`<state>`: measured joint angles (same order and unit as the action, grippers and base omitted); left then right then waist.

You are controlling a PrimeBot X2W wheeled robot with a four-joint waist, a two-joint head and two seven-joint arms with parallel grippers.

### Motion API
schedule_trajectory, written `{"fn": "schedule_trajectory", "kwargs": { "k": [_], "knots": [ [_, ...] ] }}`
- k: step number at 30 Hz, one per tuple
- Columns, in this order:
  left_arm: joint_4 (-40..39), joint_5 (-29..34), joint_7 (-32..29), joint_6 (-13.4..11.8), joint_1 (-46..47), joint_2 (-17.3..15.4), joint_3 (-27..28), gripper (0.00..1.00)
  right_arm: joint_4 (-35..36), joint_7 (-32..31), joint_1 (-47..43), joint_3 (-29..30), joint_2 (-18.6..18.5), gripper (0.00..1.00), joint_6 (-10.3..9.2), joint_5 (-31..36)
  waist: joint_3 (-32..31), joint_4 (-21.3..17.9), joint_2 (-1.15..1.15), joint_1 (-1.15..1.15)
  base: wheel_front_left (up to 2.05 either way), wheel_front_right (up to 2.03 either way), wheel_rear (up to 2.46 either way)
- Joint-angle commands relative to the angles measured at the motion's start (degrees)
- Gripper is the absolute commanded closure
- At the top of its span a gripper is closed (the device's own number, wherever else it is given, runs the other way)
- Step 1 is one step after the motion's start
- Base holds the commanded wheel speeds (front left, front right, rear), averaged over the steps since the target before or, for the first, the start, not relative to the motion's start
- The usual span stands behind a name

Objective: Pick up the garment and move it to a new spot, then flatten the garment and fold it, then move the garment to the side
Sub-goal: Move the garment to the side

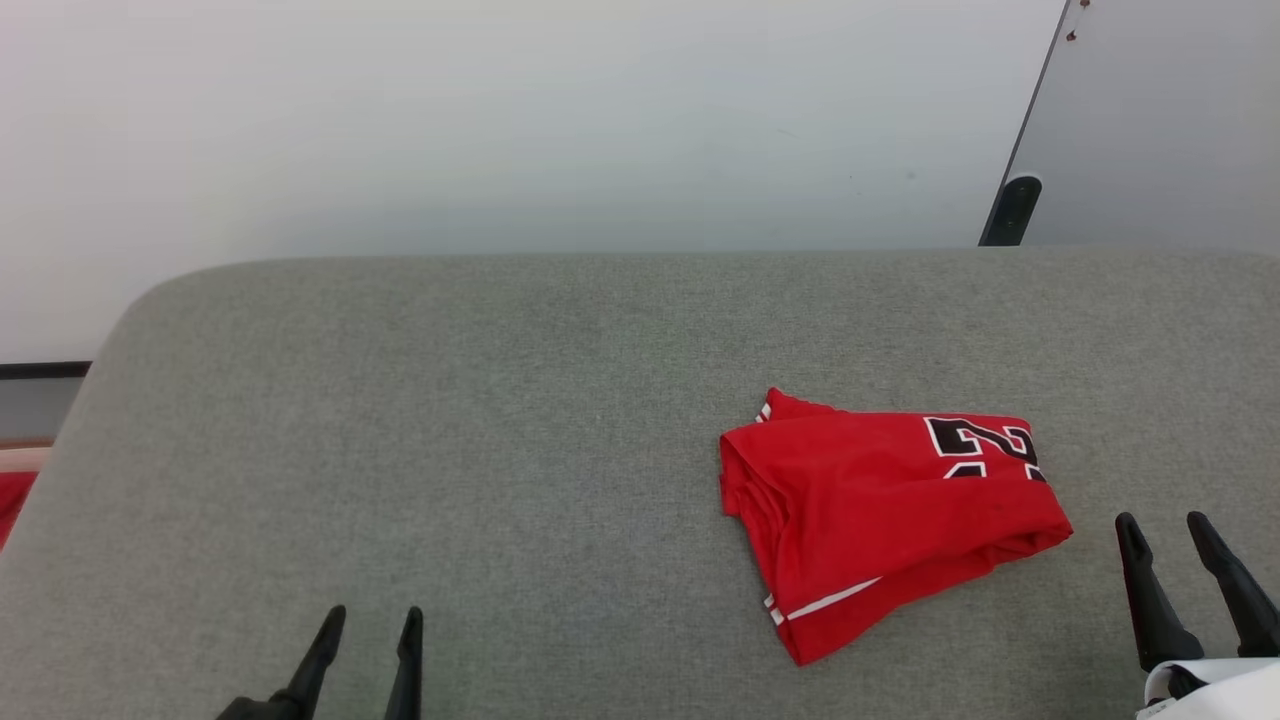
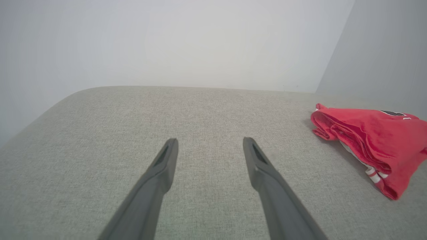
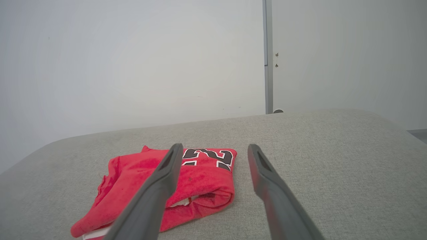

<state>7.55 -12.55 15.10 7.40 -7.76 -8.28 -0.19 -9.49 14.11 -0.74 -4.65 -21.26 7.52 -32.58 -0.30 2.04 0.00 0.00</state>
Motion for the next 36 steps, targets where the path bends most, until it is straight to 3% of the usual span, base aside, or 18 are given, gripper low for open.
{"fn": "schedule_trajectory", "kwargs": {
  "k": [1,25,32,36],
  "knots": [
    [0.23,0.05,0.04,0.11,-0.37,0.17,-0.22,0.0,0.08,-0.25,-0.57,0.38,0.47,0.0,-0.09,0.42,0.05,0.08,0.0,0.0,0.0,0.0,0.0],
    [0.32,0.15,0.04,0.02,2.29,0.36,-1.25,0.0,1.01,-2.15,1.82,0.35,0.63,0.0,-0.08,0.18,2.25,0.26,0.0,0.0,0.0,0.0,0.0],
    [-0.15,-0.18,0.04,-0.3,4.16,1.62,-1.64,0.0,1.19,-11.75,10.73,-2.43,-2.97,0.0,-0.08,0.64,4.58,-0.6,0.0,0.0,0.0,0.0,0.0],
    [0.17,0.27,0.04,-0.23,6.26,2.18,-2.66,0.0,-1.37,-27.21,19.01,-6.14,-6.52,0.0,-0.08,-1.69,7.27,-0.52,0.0,0.0,0.0,0.0,0.0]
  ]
}}
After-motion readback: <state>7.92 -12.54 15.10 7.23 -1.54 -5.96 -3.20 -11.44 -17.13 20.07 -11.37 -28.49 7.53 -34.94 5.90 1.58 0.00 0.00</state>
